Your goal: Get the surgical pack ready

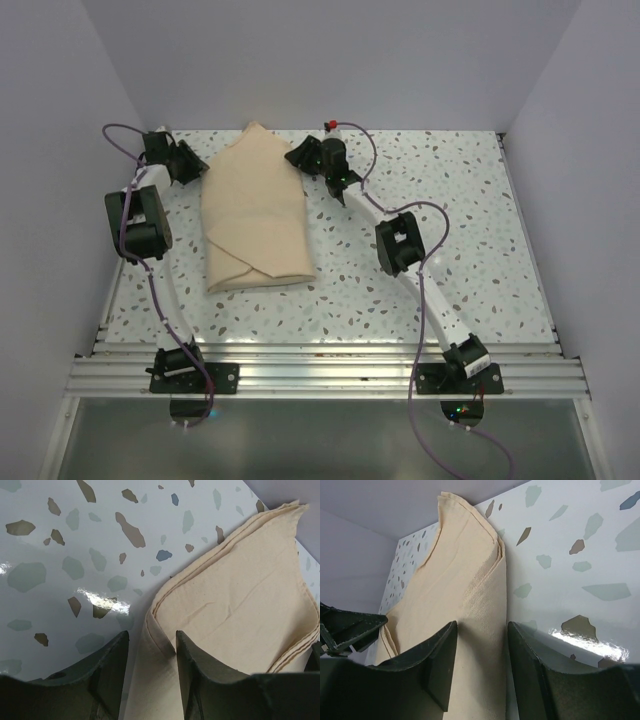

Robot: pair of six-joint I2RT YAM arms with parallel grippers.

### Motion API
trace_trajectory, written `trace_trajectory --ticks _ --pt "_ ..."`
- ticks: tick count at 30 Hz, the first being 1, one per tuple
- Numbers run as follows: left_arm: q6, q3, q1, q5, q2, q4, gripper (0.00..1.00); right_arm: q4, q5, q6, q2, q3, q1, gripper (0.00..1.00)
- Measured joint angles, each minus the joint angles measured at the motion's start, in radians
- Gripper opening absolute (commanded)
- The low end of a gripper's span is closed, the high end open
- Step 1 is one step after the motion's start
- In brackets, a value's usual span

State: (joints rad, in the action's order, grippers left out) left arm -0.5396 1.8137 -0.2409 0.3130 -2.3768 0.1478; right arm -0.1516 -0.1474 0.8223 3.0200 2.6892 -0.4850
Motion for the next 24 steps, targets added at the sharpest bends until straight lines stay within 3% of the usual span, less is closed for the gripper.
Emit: trace_trajectory --ticks 6,9,10,12,14,24 --pt "-0.009 0.017 0.000 0.012 -0.016 -0.004 0.35 0.000 0.007 0.000 0.010 0.010 -0.001 0.38" --pt "-0.024 0.030 0.000 0.030 -0.032 -0.005 0.19 -0.009 0.008 0.003 0.018 0.015 -0.001 0.28" --pt "-0.028 0.034 0.000 0.038 -0.038 -0.005 0.09 -0.006 0.008 0.005 0.018 0.015 -0.001 0.24" --pt "-0.032 0.048 0.000 0.053 -0.048 0.001 0.00 -0.004 0.008 0.007 0.020 0.015 -0.001 0.11" --pt "-0.038 0.056 -0.001 0.068 -0.051 0.004 0.00 -0.002 0.007 0.019 0.021 0.015 0.000 0.00" --pt "-0.064 0.067 0.000 0.114 -0.043 0.015 0.00 0.008 -0.013 0.087 0.000 0.007 0.009 0.00"
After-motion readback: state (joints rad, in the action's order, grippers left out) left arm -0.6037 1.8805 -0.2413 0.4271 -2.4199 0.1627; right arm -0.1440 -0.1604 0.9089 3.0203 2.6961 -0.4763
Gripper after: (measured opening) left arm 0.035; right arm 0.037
